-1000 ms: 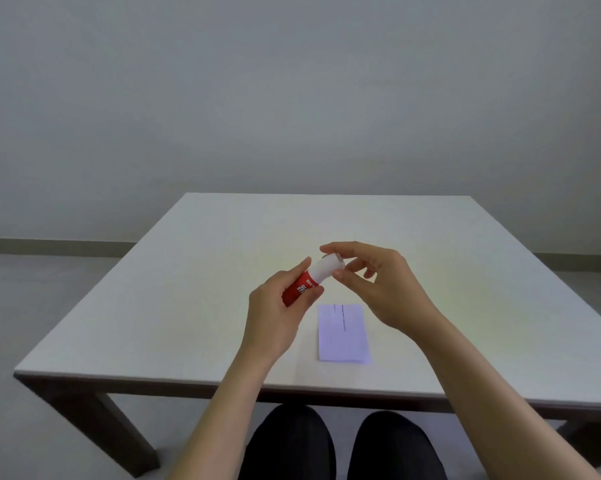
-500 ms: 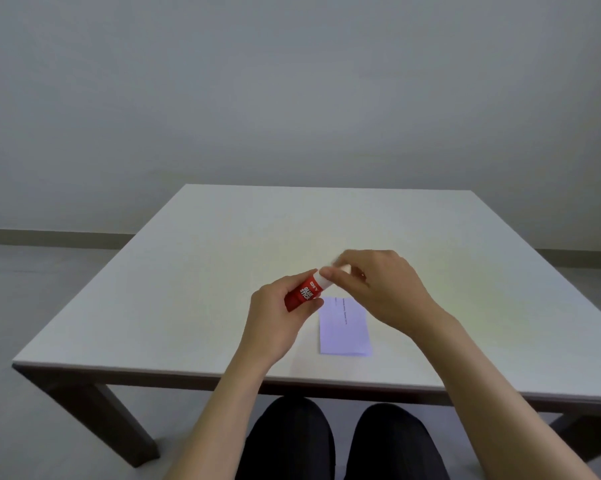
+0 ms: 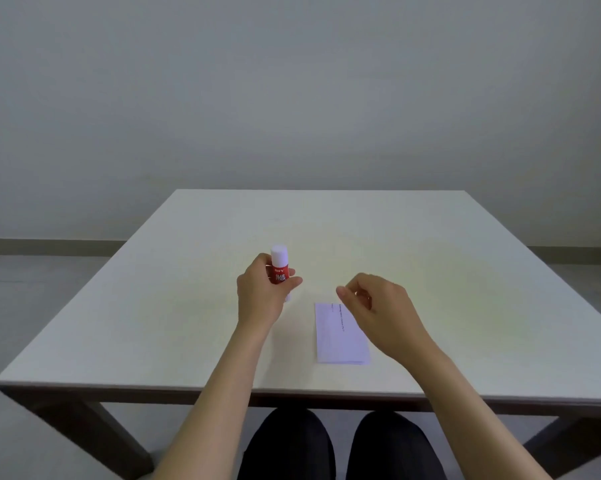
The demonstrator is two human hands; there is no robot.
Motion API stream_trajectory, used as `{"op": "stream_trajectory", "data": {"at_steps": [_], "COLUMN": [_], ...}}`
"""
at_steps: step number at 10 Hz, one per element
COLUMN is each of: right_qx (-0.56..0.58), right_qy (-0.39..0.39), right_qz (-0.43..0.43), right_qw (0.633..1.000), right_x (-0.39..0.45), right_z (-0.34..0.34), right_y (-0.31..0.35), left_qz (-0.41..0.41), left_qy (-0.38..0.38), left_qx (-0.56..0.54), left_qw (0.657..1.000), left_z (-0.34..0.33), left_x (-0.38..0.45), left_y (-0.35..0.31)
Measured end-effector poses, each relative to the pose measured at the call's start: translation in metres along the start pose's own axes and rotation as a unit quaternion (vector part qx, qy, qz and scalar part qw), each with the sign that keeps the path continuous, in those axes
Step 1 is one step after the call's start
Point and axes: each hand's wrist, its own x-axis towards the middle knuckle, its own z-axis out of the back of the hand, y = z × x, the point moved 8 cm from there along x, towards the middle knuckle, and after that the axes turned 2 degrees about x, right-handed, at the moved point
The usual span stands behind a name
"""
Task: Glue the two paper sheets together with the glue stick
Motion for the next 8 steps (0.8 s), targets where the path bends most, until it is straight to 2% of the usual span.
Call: {"op": "stream_trajectory", "data": {"at_steps": [2, 5, 6, 8], "right_qx": [-0.033, -0.023, -0.020, -0.023], "right_qy": [-0.071, -0.094, -0.093, -0.012], "right_qz": [-0.009, -0.013, -0.018, -0.045], "right_qw": [0.997, 0.995, 0.995, 0.999], "right_x": [-0.018, -0.020, -0.024, -0.029], "right_z": [0.016, 0.023, 0.016, -0.010], "right_y": [-0.026, -0.030, -0.029, -0.034], "left_qz": [0.008, 0.000, 0.003, 0.023], "left_qy": [-0.023, -0.026, -0.015, 0.060], "left_qx": [-0.020, -0.018, -0.012, 0.050], "left_qw": [0.999, 0.999, 1.000, 0.997], "left_z": [-0.022, -0.030, -0.032, -0.039], "left_x": [0.025, 0.028, 0.027, 0.024], "left_y": [0.020, 0.037, 0.043, 0.044]}}
